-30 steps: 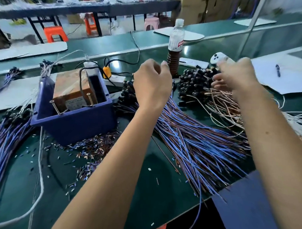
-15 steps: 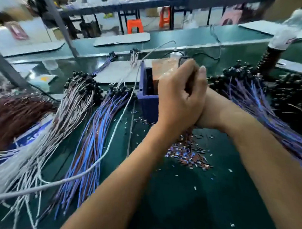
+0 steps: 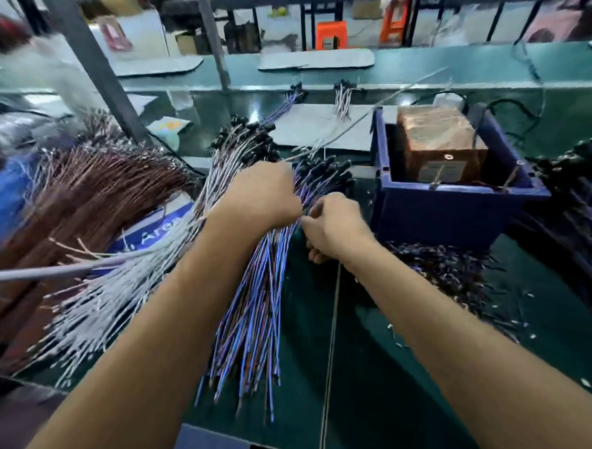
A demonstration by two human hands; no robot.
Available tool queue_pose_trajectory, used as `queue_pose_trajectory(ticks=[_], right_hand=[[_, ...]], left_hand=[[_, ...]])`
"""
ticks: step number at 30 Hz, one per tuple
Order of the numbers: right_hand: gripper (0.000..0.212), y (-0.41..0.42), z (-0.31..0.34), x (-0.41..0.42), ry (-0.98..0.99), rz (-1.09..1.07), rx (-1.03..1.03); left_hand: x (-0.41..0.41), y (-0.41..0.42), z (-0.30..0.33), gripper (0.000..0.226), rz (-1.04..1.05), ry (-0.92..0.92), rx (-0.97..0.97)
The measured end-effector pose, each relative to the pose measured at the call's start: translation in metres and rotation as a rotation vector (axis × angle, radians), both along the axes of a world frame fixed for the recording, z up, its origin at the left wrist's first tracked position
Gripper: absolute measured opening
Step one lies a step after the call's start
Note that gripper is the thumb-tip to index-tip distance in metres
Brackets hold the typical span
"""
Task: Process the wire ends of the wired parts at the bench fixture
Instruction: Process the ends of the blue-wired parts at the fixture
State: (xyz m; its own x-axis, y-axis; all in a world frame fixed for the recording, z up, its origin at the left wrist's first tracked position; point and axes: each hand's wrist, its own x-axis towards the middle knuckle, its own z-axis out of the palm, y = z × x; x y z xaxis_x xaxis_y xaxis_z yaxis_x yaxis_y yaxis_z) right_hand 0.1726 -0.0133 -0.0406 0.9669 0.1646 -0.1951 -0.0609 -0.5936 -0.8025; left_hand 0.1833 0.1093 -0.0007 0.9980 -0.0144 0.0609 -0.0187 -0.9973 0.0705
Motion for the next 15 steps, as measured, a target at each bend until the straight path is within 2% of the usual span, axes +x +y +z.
queue_pose_trajectory(ticks=[4,8,12,15], right_hand=[[0.027,0.009,0.002,0.018,-0.062,0.032,-0.063],[0.022,0.005,-0.007,0.023,0.015,-0.034,0.097],[0.03,0.002,-0.024,0.023,-0.079,-0.094,0.143],[0.034,0.0,-0.036,0.023,-0.119,-0.118,0.171]], left_hand=[[0.035,-0.025,-0.013,0.025,-0.009,0.002,-0.096],[0.057,-0.041,-0.018,0.027,-0.036,-0.038,-0.104],[0.064,-0.044,-0.016,0.025,-0.008,-0.049,-0.111],[0.063,-0.043,-0.014,0.024,0.032,-0.06,-0.202]])
